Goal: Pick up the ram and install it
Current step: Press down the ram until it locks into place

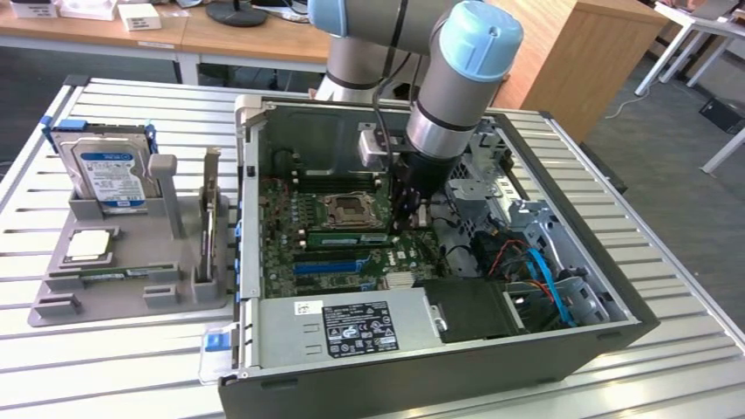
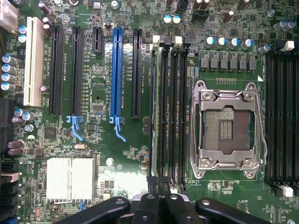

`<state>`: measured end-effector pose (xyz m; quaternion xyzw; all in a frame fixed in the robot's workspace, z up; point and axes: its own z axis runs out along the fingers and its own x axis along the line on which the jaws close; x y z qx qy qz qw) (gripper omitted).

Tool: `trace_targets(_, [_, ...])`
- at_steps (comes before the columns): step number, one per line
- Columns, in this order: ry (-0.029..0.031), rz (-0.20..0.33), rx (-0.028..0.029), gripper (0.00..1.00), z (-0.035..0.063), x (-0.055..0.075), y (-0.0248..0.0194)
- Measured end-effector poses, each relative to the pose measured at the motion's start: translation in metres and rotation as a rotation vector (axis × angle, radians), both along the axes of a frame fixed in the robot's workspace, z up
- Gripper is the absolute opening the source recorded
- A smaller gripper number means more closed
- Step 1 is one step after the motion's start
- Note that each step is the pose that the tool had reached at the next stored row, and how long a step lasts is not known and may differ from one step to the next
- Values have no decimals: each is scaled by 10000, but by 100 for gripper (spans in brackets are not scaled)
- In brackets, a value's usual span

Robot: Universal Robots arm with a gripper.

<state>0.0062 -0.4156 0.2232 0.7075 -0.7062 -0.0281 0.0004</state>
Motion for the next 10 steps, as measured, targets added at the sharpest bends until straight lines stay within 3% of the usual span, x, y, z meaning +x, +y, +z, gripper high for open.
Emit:
trace_targets(6, [1, 0, 0, 11, 3, 0, 0])
trace_targets(10, [0, -1, 1, 11, 69, 0, 0])
